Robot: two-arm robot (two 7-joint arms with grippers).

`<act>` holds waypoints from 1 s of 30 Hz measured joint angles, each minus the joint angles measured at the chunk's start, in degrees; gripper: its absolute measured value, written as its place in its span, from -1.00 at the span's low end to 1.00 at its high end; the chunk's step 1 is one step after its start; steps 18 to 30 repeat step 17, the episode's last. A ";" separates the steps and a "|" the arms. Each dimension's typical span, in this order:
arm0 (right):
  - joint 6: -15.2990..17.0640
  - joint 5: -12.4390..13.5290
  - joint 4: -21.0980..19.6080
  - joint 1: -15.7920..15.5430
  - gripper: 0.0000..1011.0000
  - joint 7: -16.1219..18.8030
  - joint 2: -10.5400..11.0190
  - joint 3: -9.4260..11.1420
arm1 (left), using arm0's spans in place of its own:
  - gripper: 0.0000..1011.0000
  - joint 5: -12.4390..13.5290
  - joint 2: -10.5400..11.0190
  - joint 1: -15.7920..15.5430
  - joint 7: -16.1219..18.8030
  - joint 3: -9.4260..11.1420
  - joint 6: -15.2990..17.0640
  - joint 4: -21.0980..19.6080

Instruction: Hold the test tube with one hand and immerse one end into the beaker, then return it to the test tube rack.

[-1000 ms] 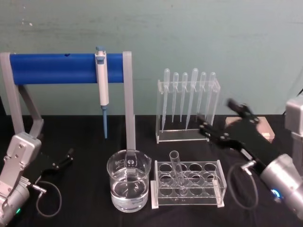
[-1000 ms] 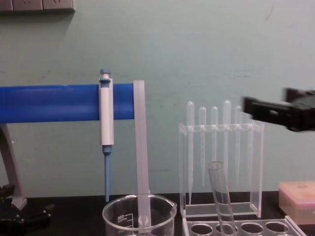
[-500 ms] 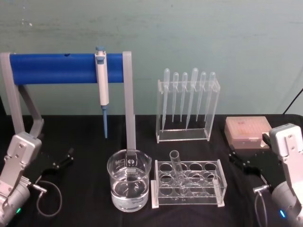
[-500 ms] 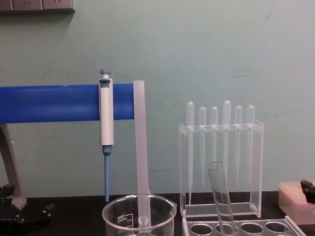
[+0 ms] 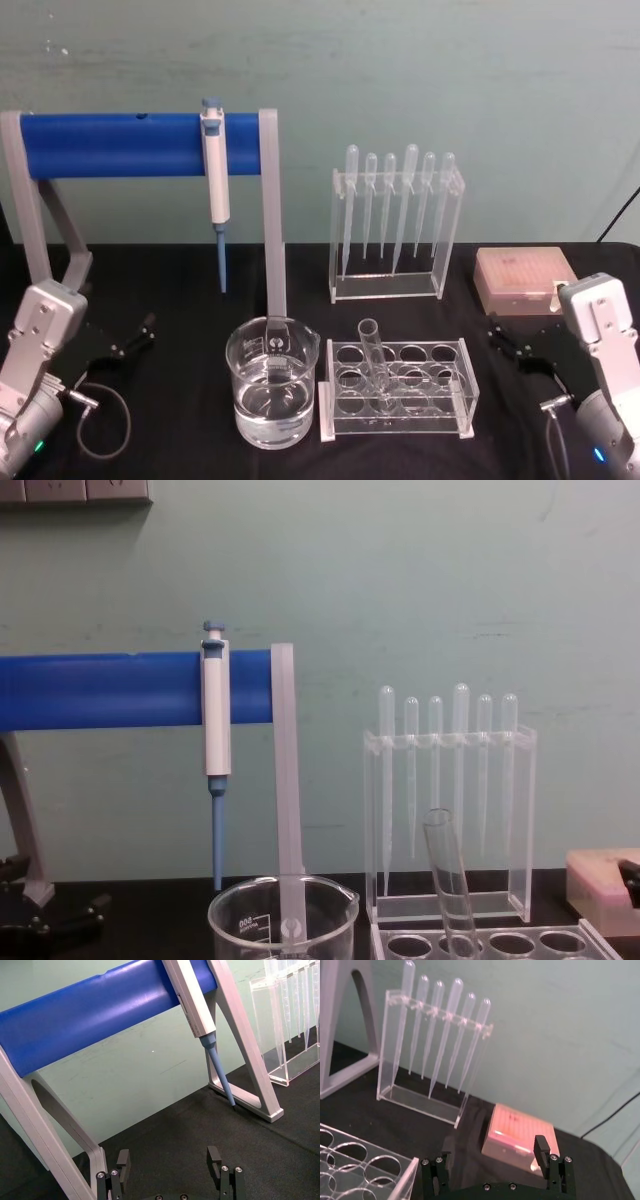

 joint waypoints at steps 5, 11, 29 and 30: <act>-1.01 -0.59 0.25 0.06 0.98 0.05 -0.10 -0.11 | 0.98 0.00 0.00 0.00 0.00 0.00 0.00 0.00; -0.65 -0.45 0.15 0.06 0.98 0.11 -0.08 -0.09 | 0.98 0.00 0.00 0.00 0.00 0.00 0.00 0.00; -0.49 -0.25 0.07 0.03 0.98 0.12 -0.05 -0.06 | 0.98 0.00 0.00 0.00 0.00 0.00 0.00 0.00; -0.49 -0.25 0.07 0.03 0.98 0.12 -0.05 -0.06 | 0.98 0.00 0.00 0.00 0.00 0.00 0.00 0.00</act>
